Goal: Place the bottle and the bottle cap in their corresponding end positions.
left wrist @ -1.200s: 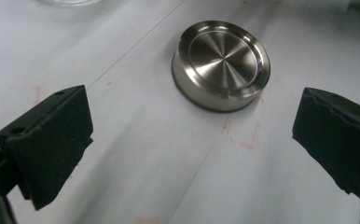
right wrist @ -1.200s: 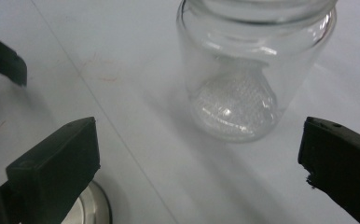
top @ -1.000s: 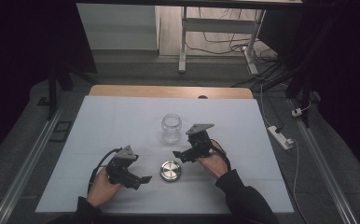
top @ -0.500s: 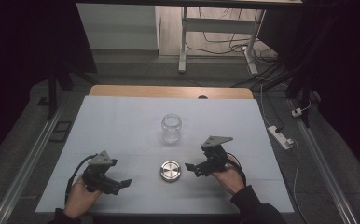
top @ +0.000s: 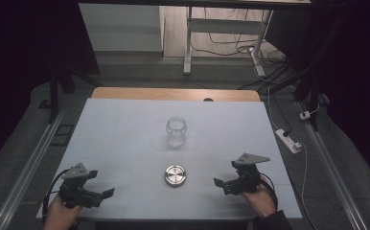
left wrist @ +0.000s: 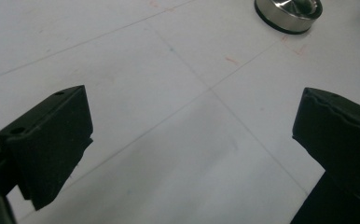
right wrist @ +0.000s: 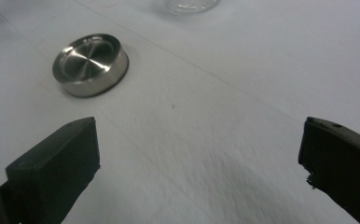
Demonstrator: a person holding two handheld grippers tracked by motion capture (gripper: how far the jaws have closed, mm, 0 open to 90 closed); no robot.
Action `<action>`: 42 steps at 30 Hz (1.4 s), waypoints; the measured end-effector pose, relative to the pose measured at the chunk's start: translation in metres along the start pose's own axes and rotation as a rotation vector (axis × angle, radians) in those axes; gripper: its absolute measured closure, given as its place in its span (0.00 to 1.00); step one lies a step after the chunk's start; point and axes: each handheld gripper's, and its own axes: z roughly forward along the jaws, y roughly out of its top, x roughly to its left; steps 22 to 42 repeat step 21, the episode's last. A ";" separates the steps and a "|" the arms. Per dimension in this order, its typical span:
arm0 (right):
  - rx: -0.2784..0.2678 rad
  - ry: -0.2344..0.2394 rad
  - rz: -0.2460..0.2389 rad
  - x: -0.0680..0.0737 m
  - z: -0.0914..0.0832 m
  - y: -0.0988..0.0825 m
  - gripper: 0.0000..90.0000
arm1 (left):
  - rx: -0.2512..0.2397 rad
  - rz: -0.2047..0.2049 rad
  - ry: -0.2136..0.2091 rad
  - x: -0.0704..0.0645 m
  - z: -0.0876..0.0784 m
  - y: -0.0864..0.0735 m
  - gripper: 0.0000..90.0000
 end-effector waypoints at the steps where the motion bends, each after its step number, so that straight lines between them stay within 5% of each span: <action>1: 0.000 -0.012 0.004 -0.001 -0.004 -0.004 0.00 | -0.001 -0.004 0.003 0.001 -0.002 -0.002 0.00; 8: 0.031 -0.071 0.067 -0.008 -0.026 -0.028 0.00 | 0.014 -0.042 0.033 0.005 -0.011 -0.017 0.00; 17: 0.007 -0.107 0.123 -0.009 -0.049 -0.039 0.00 | 0.064 -0.056 0.049 0.004 -0.012 -0.026 0.00; 42: 0.009 -0.109 0.122 -0.009 -0.050 -0.040 0.00 | 0.060 -0.061 0.049 0.005 -0.012 -0.026 0.00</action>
